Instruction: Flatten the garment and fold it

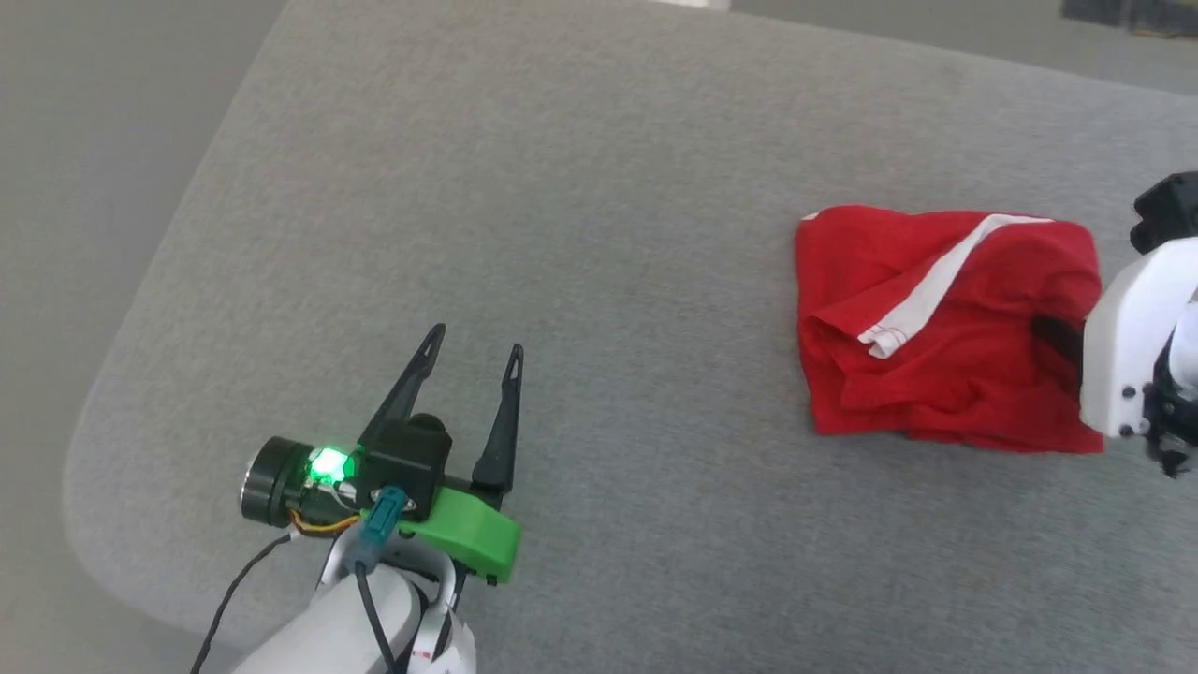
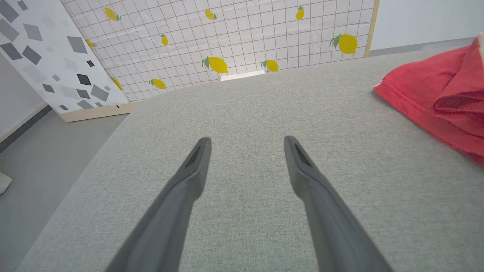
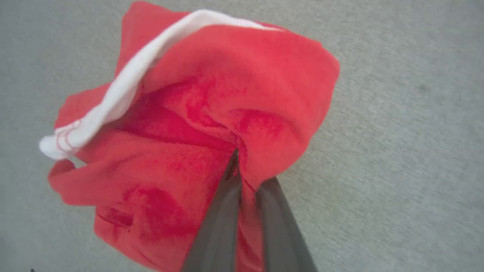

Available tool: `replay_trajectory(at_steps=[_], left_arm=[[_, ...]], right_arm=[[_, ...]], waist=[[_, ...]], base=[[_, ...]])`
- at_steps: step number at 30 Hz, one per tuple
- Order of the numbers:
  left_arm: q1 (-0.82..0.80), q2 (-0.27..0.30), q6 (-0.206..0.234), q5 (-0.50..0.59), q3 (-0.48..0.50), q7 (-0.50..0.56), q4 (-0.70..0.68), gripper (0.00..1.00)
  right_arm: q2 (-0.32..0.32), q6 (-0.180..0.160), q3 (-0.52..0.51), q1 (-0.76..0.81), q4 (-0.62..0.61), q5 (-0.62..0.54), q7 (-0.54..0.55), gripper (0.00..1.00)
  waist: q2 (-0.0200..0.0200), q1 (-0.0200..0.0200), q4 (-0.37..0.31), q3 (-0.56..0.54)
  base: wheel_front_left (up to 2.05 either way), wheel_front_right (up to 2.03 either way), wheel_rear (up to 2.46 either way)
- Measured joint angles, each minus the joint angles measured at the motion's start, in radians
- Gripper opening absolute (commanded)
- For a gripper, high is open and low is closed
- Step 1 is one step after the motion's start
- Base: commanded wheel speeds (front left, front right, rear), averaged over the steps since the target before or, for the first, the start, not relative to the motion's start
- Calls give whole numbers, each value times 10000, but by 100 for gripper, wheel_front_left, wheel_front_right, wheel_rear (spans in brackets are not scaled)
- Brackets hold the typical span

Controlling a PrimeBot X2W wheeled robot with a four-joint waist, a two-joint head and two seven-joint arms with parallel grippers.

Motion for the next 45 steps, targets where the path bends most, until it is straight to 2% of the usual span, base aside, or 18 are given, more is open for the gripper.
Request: replay_trajectory(at_steps=[2,3,4,11,14,17,23,30,39,40,41,45], left_arm=[[63,27,-6,-2,-36,10,-10,100],[114,82,-19,-2,-77,31,-42,100],[120,107,-42,-6,-86,88,-61,100],[-92,38,-130,-6,-165,188,-280,100],[-328,-8,-182,8,-190,221,-360,100],[-519,0,-228,82,-203,280,-451,100],[-773,25,-259,201,-230,359,-663,100],[-927,125,-259,265,-245,428,-899,100],[-1074,215,-259,318,-270,439,-995,100],[-1076,211,-259,318,-274,439,-984,100],[-1076,207,-259,316,-280,439,-961,100],[-1076,142,-272,290,-288,408,-780,100]], right_arm=[[-756,0,677,141,-261,176,-123,0],[-1833,0,1574,223,-640,186,-412,0],[-2385,2,1931,229,-788,186,-614,0],[-5346,2,3317,222,-972,339,-1685,0],[-6441,2,3511,222,-719,263,-2324,0],[-7053,4,3442,223,-94,142,-2966,0],[-7438,4,2637,368,1779,-146,-4245,0],[-7515,6,1726,763,3745,-1022,-5705,0],[-7076,6,821,699,4911,-2161,-6989,0],[-7028,6,767,662,4955,-2326,-7102,36],[-6999,6,754,616,4987,-2443,-7158,100],[-6947,6,855,360,4987,-2905,-7407,100]], waist=[[0,0,-194,-105],[0,-1,-459,-199],[0,-1,-610,-233],[0,-1,-1673,-204],[0,-1,-2072,-57],[0,-1,-2366,220],[0,0,-2704,970],[0,0,-2852,1751],[0,0,-2719,2263],[0,0,-2708,2254],[0,0,-2702,2233],[0,0,-2711,1982]], base=[[0,0,0],[0,0,0],[0,0,0],[0,0,0],[0,0,0],[0,0,0],[0,0,0],[0,0,0],[0,0,0],[0,0,0],[0,0,0],[0,0,0]])
